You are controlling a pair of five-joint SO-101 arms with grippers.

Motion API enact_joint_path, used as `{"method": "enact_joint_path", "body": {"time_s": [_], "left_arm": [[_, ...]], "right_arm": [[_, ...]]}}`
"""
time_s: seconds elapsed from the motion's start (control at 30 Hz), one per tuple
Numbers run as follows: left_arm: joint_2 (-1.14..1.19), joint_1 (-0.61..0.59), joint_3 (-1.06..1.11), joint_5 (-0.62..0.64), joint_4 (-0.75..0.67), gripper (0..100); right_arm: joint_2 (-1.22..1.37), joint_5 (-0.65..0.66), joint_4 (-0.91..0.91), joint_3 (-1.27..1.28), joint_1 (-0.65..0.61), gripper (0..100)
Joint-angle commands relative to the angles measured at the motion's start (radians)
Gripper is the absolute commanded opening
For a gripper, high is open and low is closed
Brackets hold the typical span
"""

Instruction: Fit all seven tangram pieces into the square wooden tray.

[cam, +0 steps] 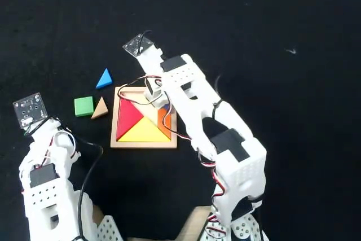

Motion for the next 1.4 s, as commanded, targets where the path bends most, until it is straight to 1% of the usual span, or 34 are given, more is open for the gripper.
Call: {"method": "enact_joint_path", "body": {"time_s": [0.0, 0.23, 0.3, 0.37, 0.43, 0.53, 0.63, 0.77, 0.83, 0.93, 1.07, 1.13, 1.23, 1.27, 1.37], "left_arm": [[-0.015, 0.01, -0.015, 0.006, -0.018, 3], [-0.015, 0.01, -0.015, 0.006, -0.018, 3], [-0.015, 0.01, -0.015, 0.006, -0.018, 3], [-0.015, 0.01, -0.015, 0.006, -0.018, 3], [-0.015, 0.01, -0.015, 0.006, -0.018, 3], [-0.015, 0.007, -0.016, 0.006, -0.018, 3], [-0.015, 0.007, -0.019, 0.006, -0.018, 3], [-0.015, 0.012, -0.03, 0.014, -0.006, 3], [-0.015, 0.012, -0.051, 0.006, 0.031, 4], [-0.015, 0.012, -0.111, -0.043, 0.083, 9], [0.0, 0.018, -0.282, -0.092, 0.23, 11], [0.028, 0.07, -0.377, -0.153, 0.319, 11], [0.137, 0.197, -0.501, -0.272, 0.44, 11], [0.186, 0.229, -0.536, -0.287, 0.463, 11], [0.318, 0.289, -0.624, -0.288, 0.463, 11]], "right_arm": [[-0.013, -0.026, -0.008, -0.054, -0.012, 26.9], [-0.03, -0.026, 0.0, -0.054, -0.011, 26.2], [-0.081, -0.025, 0.041, -0.054, -0.003, 25.2], [-0.168, -0.025, 0.095, -0.048, 0.017, 20.1], [-0.277, -0.025, 0.141, -0.024, 0.049, 12.8], [-0.433, -0.025, 0.158, 0.085, 0.092, 1.2], [-0.544, -0.032, 0.087, 0.268, 0.117, 2.5], [-0.613, -0.034, -0.106, 0.518, 0.169, 1.1], [-0.619, -0.052, -0.209, 0.605, 0.207, 1.1], [-0.618, -0.137, -0.318, 0.679, 0.281, 1.1], [-0.618, -0.199, -0.351, 0.693, 0.348, 1.1], [-0.618, -0.201, -0.351, 0.693, 0.35, 1.1], [-0.618, -0.201, -0.351, 0.694, 0.35, 1.1], [-0.618, -0.201, -0.351, 0.694, 0.35, 1.1], [-0.618, -0.201, -0.351, 0.694, 0.353, 1.1]]}}
